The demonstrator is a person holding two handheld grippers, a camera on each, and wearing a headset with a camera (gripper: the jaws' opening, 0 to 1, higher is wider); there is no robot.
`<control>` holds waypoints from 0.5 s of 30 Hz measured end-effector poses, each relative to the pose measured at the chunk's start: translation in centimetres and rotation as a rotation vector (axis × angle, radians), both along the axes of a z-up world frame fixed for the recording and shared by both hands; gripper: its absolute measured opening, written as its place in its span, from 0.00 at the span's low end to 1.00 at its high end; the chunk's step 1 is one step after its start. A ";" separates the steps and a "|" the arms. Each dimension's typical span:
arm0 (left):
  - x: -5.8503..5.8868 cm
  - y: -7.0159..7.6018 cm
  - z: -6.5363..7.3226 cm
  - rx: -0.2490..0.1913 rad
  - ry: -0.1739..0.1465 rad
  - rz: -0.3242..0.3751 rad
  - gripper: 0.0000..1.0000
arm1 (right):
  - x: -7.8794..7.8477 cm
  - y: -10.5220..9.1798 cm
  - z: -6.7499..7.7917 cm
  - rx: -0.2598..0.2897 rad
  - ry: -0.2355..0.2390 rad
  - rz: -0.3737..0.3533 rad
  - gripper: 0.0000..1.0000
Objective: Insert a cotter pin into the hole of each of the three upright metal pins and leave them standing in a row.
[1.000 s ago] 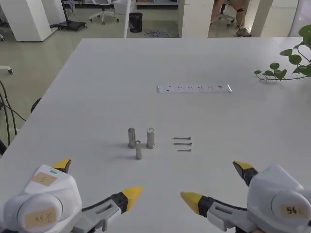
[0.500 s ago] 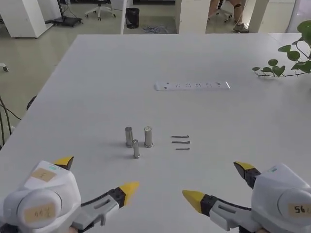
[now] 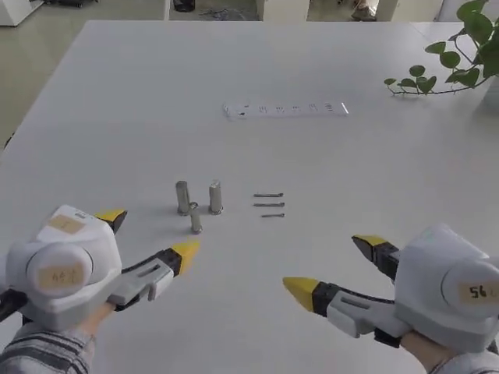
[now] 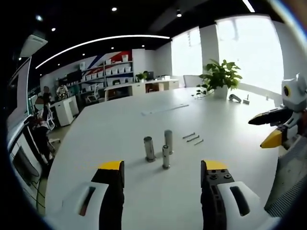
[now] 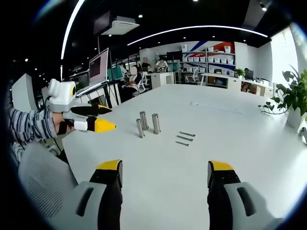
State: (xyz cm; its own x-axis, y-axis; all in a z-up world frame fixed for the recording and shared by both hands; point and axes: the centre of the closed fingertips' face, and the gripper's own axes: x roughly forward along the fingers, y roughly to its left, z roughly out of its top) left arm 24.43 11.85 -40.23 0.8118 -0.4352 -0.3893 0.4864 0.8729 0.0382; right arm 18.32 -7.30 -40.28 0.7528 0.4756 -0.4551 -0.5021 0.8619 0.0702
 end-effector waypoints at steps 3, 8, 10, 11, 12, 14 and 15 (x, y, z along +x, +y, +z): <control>0.9 -0.8 -0.6 0.015 0.002 -0.028 0.55 | 0.3 0.2 -0.1 0.003 0.010 0.012 0.65; 2.0 -2.1 -1.5 0.027 0.011 -0.071 0.46 | 0.7 0.5 -0.3 0.012 0.022 0.018 0.62; 2.4 -2.6 -2.1 0.037 0.021 -0.088 0.43 | 0.9 0.5 -0.4 0.018 0.027 0.016 0.62; 2.6 -2.7 -2.3 0.039 0.023 -0.090 0.41 | 1.0 0.5 -0.5 0.020 0.032 0.014 0.61; 2.9 -2.9 -2.6 0.040 0.030 -0.097 0.41 | 1.0 0.5 -0.6 0.023 0.035 0.012 0.61; 3.4 -3.1 -3.1 0.043 0.040 -0.099 0.40 | 1.2 0.5 -0.6 0.029 0.039 0.008 0.60; 3.7 -3.2 -3.4 0.044 0.042 -0.102 0.39 | 1.3 0.5 -0.6 0.032 0.039 0.005 0.60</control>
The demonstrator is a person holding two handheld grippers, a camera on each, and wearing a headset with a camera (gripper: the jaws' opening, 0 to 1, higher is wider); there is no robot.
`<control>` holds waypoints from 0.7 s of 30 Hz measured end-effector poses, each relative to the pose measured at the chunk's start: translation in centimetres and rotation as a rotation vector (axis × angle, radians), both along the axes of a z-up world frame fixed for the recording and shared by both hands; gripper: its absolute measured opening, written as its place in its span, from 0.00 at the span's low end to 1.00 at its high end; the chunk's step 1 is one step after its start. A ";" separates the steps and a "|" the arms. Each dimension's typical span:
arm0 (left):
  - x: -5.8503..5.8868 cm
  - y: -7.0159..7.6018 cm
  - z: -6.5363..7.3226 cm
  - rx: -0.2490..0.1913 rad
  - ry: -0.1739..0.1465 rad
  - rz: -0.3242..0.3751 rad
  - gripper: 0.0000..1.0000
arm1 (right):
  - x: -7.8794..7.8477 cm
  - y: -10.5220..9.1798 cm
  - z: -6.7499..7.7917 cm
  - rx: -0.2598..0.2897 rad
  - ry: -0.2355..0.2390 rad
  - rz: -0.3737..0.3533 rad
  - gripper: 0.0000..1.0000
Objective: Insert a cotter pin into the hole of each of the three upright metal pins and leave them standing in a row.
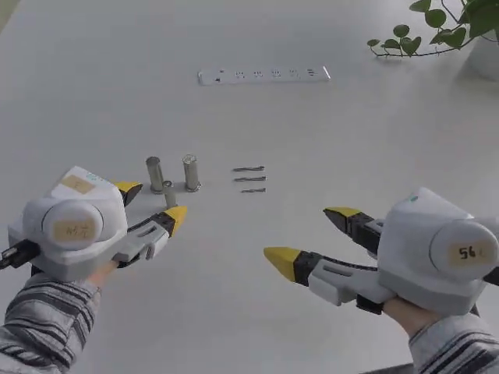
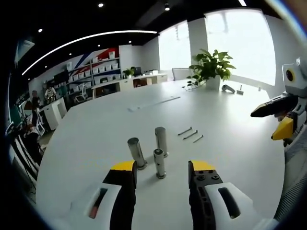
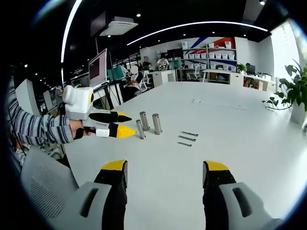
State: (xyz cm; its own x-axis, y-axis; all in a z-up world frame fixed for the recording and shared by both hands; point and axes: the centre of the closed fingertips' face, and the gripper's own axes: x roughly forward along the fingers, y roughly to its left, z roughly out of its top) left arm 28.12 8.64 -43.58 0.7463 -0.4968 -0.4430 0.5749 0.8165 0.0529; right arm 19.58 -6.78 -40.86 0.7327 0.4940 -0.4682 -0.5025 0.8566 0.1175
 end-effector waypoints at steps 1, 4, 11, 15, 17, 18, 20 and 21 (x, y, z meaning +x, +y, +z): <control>0.3 -0.1 -0.2 -0.002 0.007 0.000 0.39 | 0.1 -0.1 0.0 -0.002 -0.001 -0.005 0.60; 1.0 -0.3 -0.8 -0.005 0.018 -0.001 0.36 | 0.5 -0.4 -0.1 -0.009 -0.003 -0.019 0.60; 1.6 -0.9 -1.5 -0.027 0.040 -0.032 0.23 | 0.9 -0.7 -0.7 -0.009 0.013 -0.053 0.60; 1.7 -1.1 -1.9 -0.041 0.057 -0.050 0.15 | 1.0 -0.9 -0.8 0.002 0.021 -0.080 0.60; 1.7 -1.0 -2.1 -0.046 0.064 -0.047 0.15 | 1.1 -1.1 -0.8 -0.005 0.017 -0.093 0.61; 1.7 -0.9 -2.2 -0.040 0.063 -0.047 0.15 | 1.2 -1.2 -0.9 -0.002 0.020 -0.101 0.61; 1.6 -0.8 -2.4 -0.026 0.070 -0.053 0.13 | 1.3 -1.4 -0.9 0.012 0.028 -0.115 0.61; 1.6 -0.8 -2.4 -0.025 0.068 -0.053 0.12 | 1.2 -1.3 -1.0 0.018 0.031 -0.116 0.61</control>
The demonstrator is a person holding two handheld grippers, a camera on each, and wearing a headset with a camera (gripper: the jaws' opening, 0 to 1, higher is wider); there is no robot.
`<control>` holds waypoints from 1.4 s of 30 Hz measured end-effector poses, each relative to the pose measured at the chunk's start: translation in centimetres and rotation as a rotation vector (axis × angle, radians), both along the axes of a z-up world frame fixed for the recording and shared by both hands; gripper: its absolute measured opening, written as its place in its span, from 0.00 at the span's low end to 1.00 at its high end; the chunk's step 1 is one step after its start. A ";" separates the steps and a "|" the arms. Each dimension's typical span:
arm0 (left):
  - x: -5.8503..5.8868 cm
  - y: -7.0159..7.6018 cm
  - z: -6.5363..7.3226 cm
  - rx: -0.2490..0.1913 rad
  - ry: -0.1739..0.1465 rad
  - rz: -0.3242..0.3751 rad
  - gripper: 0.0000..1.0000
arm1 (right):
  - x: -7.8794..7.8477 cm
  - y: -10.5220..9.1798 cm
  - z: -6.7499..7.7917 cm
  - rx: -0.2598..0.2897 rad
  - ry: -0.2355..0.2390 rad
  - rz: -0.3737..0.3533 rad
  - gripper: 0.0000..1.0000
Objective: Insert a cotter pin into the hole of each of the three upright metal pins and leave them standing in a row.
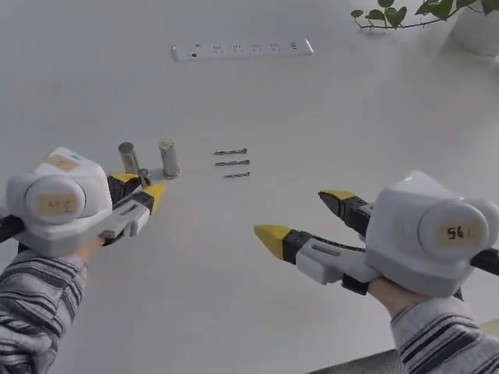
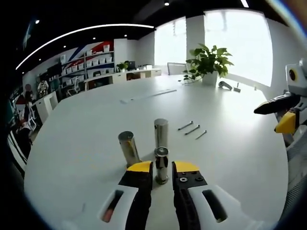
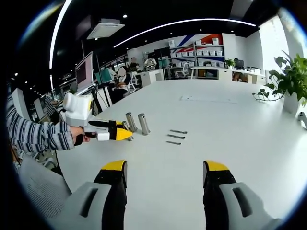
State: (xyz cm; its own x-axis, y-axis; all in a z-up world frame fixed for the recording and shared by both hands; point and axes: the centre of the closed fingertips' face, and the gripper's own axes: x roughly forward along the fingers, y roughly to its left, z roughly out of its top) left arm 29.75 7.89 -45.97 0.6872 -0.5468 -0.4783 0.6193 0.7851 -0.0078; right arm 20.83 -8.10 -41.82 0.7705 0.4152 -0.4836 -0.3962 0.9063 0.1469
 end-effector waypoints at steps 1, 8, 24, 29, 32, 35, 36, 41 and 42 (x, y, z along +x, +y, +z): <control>0.0 0.0 0.0 -0.002 -0.002 -0.002 0.11 | 0.0 0.0 -0.1 0.005 0.005 -0.004 0.61; 0.1 0.0 0.2 -0.001 -0.013 -0.022 0.06 | -0.1 -0.2 -0.2 0.004 0.011 -0.020 0.62; -1.1 -2.1 0.5 -0.015 -0.018 -0.100 0.05 | -0.3 -0.1 -0.3 0.004 0.026 -0.009 0.61; -2.1 -3.5 0.1 -0.003 -0.019 -0.148 0.05 | -0.4 0.2 -0.2 0.004 0.024 0.003 0.60; -2.7 -4.1 0.0 -0.012 -0.009 -0.170 0.05 | -0.4 0.3 -0.1 0.004 0.019 0.014 0.58; -3.3 -4.8 0.1 -0.015 -0.011 -0.193 0.05 | -0.5 0.4 -0.1 0.005 0.019 0.017 0.57; -3.4 -5.0 0.1 -0.018 -0.010 -0.200 0.05 | -0.6 0.4 -0.1 0.004 0.019 0.018 0.57; -3.8 -5.3 0.2 -0.013 -0.015 -0.219 0.05 | -0.8 0.3 -0.3 0.004 0.030 0.017 0.56; -3.8 -5.3 0.2 -0.011 -0.017 -0.220 0.05 | -0.9 0.3 -0.3 0.003 0.030 0.017 0.56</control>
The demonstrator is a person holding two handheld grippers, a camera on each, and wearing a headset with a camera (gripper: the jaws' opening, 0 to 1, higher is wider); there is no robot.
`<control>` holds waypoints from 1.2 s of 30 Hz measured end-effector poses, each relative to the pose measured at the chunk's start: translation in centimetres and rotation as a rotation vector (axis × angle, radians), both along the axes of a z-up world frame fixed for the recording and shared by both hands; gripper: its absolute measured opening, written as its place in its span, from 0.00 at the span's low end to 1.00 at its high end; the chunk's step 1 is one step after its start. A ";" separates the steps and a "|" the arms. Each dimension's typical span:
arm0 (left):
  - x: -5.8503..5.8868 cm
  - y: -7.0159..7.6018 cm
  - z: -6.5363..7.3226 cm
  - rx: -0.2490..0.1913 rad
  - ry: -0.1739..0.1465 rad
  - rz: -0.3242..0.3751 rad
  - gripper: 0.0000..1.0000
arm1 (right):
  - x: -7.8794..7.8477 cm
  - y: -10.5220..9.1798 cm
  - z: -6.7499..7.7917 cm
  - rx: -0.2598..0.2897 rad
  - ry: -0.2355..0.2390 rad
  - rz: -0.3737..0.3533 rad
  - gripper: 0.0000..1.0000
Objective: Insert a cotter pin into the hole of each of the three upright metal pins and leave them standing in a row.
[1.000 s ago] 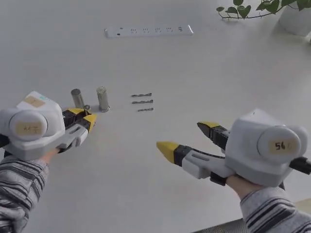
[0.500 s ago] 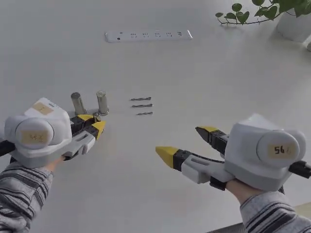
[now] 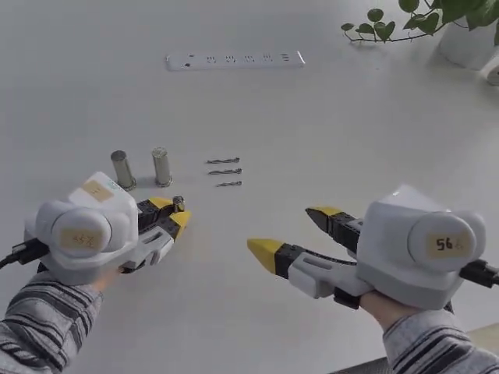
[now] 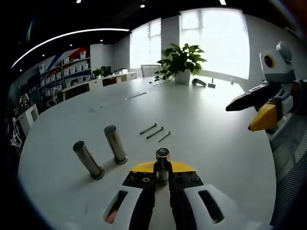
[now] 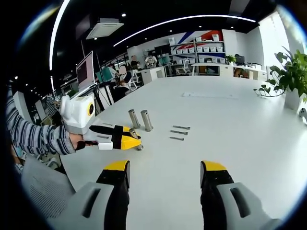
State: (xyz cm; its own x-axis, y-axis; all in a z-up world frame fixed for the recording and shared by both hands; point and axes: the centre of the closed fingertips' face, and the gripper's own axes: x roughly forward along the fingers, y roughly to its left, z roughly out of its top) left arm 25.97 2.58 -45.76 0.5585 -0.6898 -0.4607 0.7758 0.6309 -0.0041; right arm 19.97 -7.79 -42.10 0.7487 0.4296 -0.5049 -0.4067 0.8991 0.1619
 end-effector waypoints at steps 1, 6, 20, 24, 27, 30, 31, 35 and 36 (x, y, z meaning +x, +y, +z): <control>0.0 0.0 0.0 -0.002 0.002 0.001 0.05 | 0.0 0.0 0.0 0.000 0.001 0.000 0.56; -0.1 0.0 0.1 0.002 0.000 -0.009 0.06 | 0.0 -0.1 -0.1 0.000 0.005 -0.001 0.56; -0.3 0.9 0.9 0.019 0.013 0.027 0.32 | 1.8 -0.2 -0.6 -0.122 0.074 0.188 0.45; -0.4 2.1 1.7 0.010 0.005 0.090 0.37 | 2.9 -0.1 -0.9 -0.175 0.088 0.272 0.40; -0.7 3.2 2.2 0.008 0.003 0.140 0.45 | 3.8 0.1 -1.2 -0.216 0.106 0.348 0.32; -1.2 4.1 2.5 -0.018 0.019 0.192 0.49 | 4.6 0.2 -1.3 -0.262 0.103 0.392 0.32; -1.4 4.4 2.6 -0.038 0.028 0.211 0.52 | 4.9 0.5 -1.3 -0.266 0.106 0.418 0.32; -2.0 5.7 3.0 -0.043 0.023 0.264 0.58 | 5.9 1.1 -1.5 -0.303 0.115 0.486 0.30; -2.1 5.8 3.0 -0.044 0.024 0.265 0.59 | 6.6 1.0 -1.8 -0.322 0.116 0.510 0.30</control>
